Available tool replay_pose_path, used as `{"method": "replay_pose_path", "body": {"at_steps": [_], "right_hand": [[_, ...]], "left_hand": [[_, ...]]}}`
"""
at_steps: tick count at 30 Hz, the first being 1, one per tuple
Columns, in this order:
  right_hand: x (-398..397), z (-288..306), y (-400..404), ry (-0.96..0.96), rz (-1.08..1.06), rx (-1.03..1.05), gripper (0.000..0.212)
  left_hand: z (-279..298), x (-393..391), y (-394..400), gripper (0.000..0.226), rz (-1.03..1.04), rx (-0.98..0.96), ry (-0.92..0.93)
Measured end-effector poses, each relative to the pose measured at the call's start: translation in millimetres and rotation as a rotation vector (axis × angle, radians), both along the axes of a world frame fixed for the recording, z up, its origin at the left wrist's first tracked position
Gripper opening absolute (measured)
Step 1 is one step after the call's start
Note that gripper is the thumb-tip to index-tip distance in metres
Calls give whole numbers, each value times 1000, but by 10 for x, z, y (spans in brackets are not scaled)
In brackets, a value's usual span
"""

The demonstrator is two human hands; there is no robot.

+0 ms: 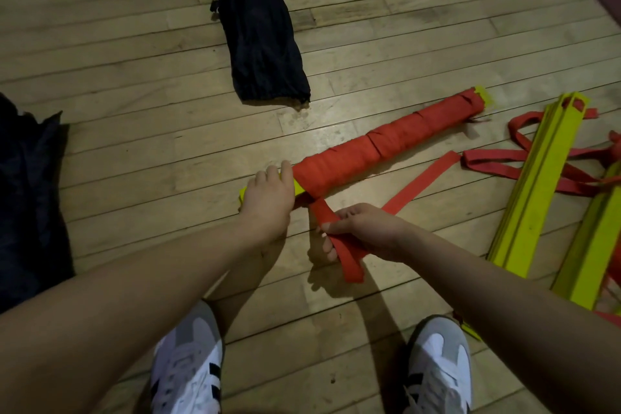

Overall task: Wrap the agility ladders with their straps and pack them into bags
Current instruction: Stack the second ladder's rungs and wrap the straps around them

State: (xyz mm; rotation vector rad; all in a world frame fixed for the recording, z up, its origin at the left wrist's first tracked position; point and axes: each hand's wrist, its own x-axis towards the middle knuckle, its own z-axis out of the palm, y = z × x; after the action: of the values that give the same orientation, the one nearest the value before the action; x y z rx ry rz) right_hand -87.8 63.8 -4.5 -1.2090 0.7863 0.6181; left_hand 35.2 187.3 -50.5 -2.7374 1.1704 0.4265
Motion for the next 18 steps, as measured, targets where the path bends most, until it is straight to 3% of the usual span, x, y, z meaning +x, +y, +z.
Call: {"method": "replay_pose_path", "body": {"at_steps": [4, 9, 12, 15, 18], "right_hand": [[1, -15, -19, -23, -48, -1, 8], [35, -33, -59, -68, -73, -40, 11], [66, -59, -36, -61, -76, -59, 10], [80, -94, -9, -45, -90, -71, 7], [75, -119, 11, -37, -96, -92, 9]], "left_hand": [[17, 209, -140, 87, 19, 6, -109], [-39, 300, -108, 64, -69, 61, -277], [-106, 216, 29, 65, -153, 30, -307], [-133, 26, 127, 70, -128, -12, -91], [-67, -109, 256, 58, -132, -97, 65]]}}
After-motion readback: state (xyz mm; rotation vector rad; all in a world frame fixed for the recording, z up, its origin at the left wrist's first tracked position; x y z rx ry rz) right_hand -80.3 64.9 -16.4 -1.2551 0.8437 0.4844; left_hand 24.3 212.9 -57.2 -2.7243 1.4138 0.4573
